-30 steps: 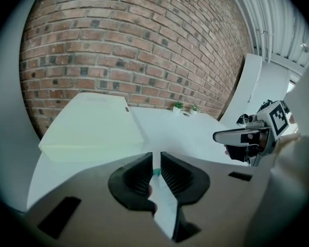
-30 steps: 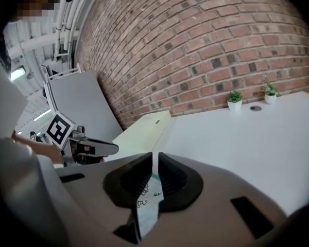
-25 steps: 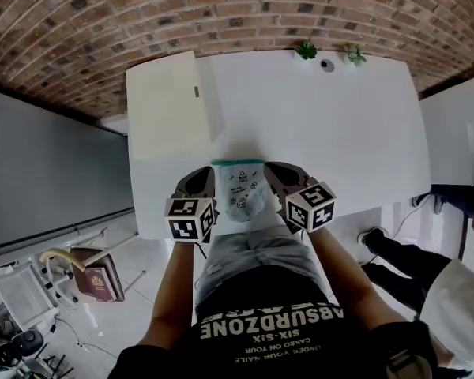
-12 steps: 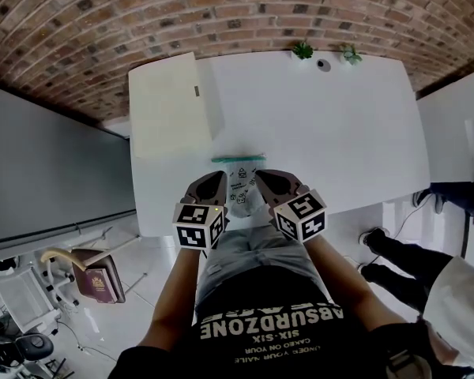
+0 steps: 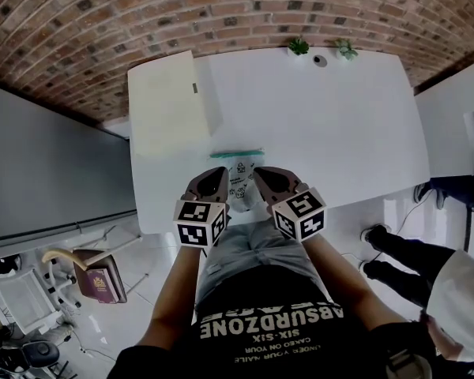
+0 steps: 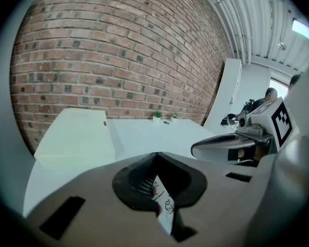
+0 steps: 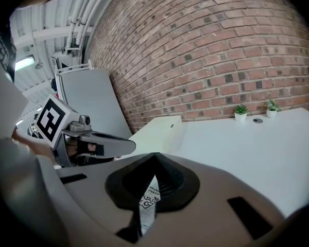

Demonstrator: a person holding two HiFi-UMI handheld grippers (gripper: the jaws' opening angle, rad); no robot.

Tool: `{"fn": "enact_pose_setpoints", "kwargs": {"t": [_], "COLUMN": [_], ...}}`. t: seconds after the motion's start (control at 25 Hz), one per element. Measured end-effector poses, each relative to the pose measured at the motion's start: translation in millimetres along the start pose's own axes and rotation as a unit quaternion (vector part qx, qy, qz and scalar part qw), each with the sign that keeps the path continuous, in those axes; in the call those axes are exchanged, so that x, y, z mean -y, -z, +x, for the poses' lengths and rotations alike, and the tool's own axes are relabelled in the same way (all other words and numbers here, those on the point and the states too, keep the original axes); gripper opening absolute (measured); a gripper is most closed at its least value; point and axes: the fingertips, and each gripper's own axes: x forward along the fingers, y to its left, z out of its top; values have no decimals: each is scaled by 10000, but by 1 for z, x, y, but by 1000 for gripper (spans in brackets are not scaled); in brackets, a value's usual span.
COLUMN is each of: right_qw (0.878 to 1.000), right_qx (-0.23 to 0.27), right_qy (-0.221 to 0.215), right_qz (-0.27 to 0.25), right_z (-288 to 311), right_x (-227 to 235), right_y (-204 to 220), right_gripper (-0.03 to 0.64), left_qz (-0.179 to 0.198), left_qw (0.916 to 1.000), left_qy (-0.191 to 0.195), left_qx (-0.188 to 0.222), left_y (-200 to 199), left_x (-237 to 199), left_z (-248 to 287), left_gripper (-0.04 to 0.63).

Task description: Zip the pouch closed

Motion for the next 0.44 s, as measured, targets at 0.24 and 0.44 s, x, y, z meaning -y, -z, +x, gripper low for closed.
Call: {"fn": "enact_pose_setpoints", "kwargs": {"t": [0.24, 0.44], "right_qw": [10000, 10000], "right_qx": [-49, -76], "right_qy": [14, 36], "right_qz": [51, 49], "right_z": [-4, -4], "right_x": [-1, 0], "right_y": [4, 7], "right_gripper": [-3, -2], "left_qz": [9, 11], "left_qw": [10000, 10000], "left_qy": [13, 19], "left_qx": [-46, -67], "left_y": [3, 5], "left_x": [1, 1], "left_z": [-1, -2], "left_gripper": [5, 5]}}
